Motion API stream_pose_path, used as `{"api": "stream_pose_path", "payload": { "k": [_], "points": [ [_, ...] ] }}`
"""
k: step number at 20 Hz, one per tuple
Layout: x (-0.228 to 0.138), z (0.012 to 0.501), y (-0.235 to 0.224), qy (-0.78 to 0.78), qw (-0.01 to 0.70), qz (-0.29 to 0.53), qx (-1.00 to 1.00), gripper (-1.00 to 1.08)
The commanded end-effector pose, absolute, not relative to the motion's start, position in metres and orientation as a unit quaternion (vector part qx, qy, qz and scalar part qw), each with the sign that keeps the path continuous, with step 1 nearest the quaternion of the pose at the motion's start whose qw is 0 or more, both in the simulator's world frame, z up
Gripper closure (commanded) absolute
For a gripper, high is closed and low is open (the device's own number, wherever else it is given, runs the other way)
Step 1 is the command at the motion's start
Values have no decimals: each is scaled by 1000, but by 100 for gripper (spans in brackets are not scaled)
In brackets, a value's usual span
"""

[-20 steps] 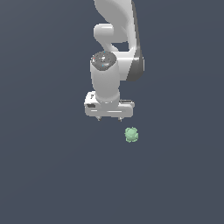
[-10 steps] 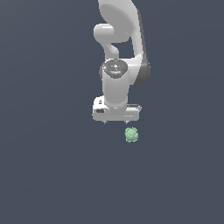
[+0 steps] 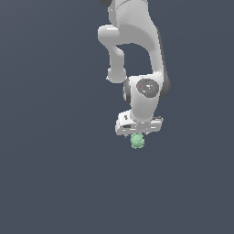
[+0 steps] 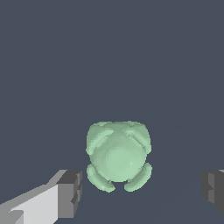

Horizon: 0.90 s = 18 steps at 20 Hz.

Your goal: Pick up the object and move it to a goal position.

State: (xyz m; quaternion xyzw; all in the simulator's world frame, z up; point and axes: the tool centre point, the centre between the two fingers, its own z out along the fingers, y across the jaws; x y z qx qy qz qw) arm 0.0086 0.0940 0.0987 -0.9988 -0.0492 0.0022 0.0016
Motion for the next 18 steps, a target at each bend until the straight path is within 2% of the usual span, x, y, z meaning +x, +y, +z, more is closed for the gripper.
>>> {"api": "stream_pose_path", "payload": {
  "k": [1, 9, 18],
  "points": [
    [9, 92, 104, -57, 0, 0, -998, -92],
    [8, 84, 106, -59, 0, 1, -998, -92],
    [8, 43, 107, -60, 0, 0, -998, -92]
  ]
}}
